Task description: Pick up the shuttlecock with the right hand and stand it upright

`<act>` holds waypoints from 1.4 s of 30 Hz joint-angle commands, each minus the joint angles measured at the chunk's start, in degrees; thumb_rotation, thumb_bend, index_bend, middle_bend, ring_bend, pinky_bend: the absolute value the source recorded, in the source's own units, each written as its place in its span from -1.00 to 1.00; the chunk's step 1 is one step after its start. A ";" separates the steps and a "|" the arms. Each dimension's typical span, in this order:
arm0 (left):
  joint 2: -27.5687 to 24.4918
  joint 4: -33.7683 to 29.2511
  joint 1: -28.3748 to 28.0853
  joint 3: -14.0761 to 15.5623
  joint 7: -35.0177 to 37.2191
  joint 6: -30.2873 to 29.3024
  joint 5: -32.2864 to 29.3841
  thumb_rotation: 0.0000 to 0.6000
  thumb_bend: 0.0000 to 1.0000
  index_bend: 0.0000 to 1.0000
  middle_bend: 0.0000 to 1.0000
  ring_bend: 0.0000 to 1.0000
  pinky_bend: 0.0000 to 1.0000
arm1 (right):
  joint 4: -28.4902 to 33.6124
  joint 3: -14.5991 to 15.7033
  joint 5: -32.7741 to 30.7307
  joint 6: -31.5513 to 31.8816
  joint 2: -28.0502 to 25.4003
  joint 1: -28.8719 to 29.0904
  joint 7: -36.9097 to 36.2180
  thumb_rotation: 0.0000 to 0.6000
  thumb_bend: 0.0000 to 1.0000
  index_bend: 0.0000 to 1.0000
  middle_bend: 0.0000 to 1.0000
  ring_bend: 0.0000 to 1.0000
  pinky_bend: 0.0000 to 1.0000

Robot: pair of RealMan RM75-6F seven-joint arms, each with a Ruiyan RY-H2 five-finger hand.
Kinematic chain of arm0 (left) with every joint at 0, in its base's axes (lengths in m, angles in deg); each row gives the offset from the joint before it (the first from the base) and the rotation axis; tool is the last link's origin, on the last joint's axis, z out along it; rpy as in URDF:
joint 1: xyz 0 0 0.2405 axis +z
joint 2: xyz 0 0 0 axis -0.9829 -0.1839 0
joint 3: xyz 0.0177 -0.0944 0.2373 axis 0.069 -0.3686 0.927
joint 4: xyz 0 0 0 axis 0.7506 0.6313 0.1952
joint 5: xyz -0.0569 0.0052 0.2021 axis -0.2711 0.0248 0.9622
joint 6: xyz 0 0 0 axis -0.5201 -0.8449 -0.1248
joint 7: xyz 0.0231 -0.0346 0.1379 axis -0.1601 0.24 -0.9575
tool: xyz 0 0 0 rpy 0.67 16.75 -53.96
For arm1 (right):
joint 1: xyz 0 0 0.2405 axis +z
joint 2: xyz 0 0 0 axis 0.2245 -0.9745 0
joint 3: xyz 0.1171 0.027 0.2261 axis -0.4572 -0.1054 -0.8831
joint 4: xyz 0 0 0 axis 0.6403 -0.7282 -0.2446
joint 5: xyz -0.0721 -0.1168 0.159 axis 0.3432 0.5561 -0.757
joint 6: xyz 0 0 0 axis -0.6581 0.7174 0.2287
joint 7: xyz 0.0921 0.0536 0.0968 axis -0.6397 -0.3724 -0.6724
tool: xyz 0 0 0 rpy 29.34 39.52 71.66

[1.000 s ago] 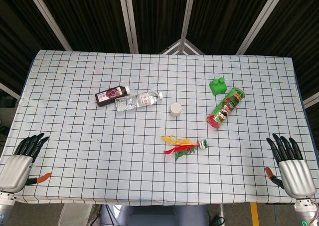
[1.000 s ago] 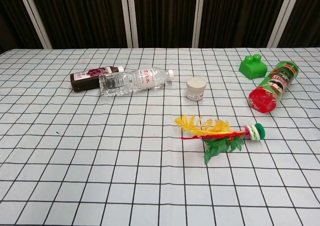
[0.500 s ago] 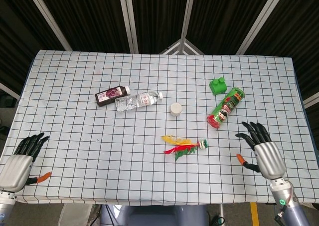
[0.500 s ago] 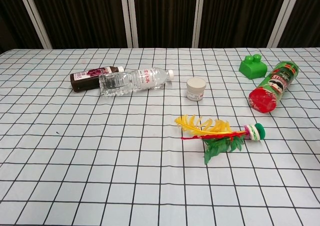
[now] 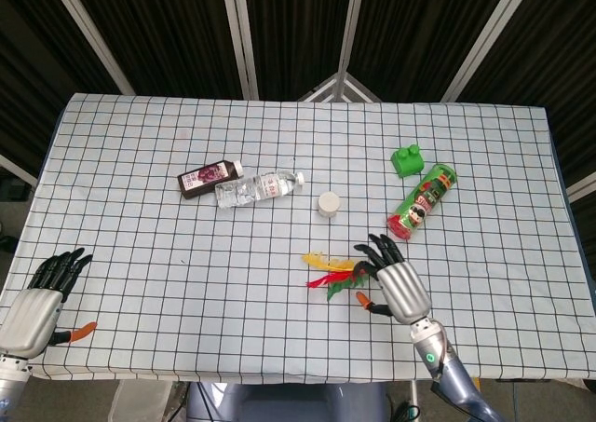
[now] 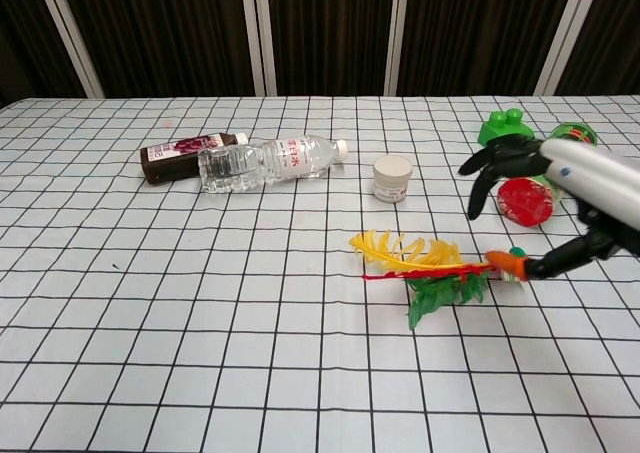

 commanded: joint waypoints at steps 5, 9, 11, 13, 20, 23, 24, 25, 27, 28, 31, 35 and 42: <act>-0.18 -0.10 -0.11 0.03 0.71 0.16 -0.01 1.00 -1.00 -1.00 -1.00 -1.00 -1.00 | -6.45 -0.95 -2.68 -1.62 10.53 2.87 3.37 1.00 -0.29 0.00 -0.53 -1.00 -1.00; -0.28 -0.20 -0.18 0.11 0.93 0.34 0.03 1.00 -1.00 -1.00 -1.00 -1.00 -1.00 | -9.08 -1.37 -3.77 -1.86 13.15 3.49 3.87 1.00 -0.29 0.02 -0.53 -1.00 -1.00; -0.29 -0.25 -0.20 0.09 1.03 0.32 0.04 1.00 -1.00 -1.00 -1.00 -1.00 -1.00 | -10.25 -1.63 -4.27 -1.73 14.05 3.62 4.15 1.00 -0.29 0.05 -0.52 -1.00 -1.00; -0.30 -0.24 -0.21 0.09 1.11 0.34 0.03 1.00 -1.00 -1.00 -1.00 -1.00 -1.00 | -11.24 -1.89 -5.01 -1.42 15.08 3.57 4.00 1.00 -0.29 0.06 -0.51 -1.00 -1.00; -0.35 -0.42 -0.33 0.13 1.26 0.53 0.03 1.00 -1.00 -1.00 -1.00 -1.00 -1.00 | -14.01 -1.70 -5.34 -0.53 17.70 3.79 3.21 1.00 -0.29 0.06 -0.50 -1.00 -1.00; -0.37 -0.47 -0.34 0.13 1.34 0.55 0.00 1.00 -1.00 -1.00 -1.00 -1.00 -1.00 | -14.80 -1.86 -5.65 -0.44 18.68 4.02 2.72 1.00 -0.29 0.06 -0.50 -1.00 -1.00; -0.38 -0.49 -0.35 0.12 1.39 0.56 -0.01 1.00 -1.00 -1.00 -1.00 -1.00 -1.00 | -14.96 -1.84 -5.69 -0.42 18.93 4.07 2.59 1.00 -0.29 0.06 -0.50 -1.00 -1.00; -0.40 -0.49 -0.36 0.12 1.43 0.59 -0.03 1.00 -1.00 -1.00 -1.00 -1.00 -1.00 | -15.13 -1.82 -5.70 -0.37 19.15 4.12 2.50 1.00 -0.29 0.06 -0.50 -1.00 -1.00; -0.44 -0.52 -0.41 0.11 1.56 0.66 -0.06 1.00 -1.00 -1.00 -1.00 -1.00 -1.00 | -15.57 -1.69 -5.74 -0.13 19.84 4.16 2.46 1.00 -0.29 0.06 -0.50 -1.00 -1.00; -0.45 -0.51 -0.43 0.10 1.60 0.65 -0.04 1.00 -1.00 -1.00 -1.00 -1.00 -1.00 | -15.76 -1.66 -5.83 0.00 20.19 4.13 2.53 1.00 -0.29 0.06 -0.49 -1.00 -1.00; -0.50 -0.48 -0.45 0.15 1.70 0.68 0.04 1.00 -1.00 -1.00 -1.00 -1.00 -1.00 | -16.50 -1.57 -5.90 0.31 21.35 4.25 2.83 1.00 -0.28 0.09 -0.49 -1.00 -1.00; -0.57 -0.51 -0.45 0.26 1.86 0.71 0.14 1.00 -1.00 -1.00 -1.00 -1.00 -1.00 | -17.53 -1.80 -6.36 0.24 22.17 4.51 3.12 1.00 -0.11 0.14 -0.49 -1.00 -1.00; -0.60 -0.55 -0.51 0.32 2.04 0.79 0.21 1.00 -1.00 -1.00 -1.00 -1.00 -1.00 | -17.41 -1.45 -6.84 0.42 22.29 4.29 2.77 1.00 0.03 0.23 -0.49 -1.00 -1.00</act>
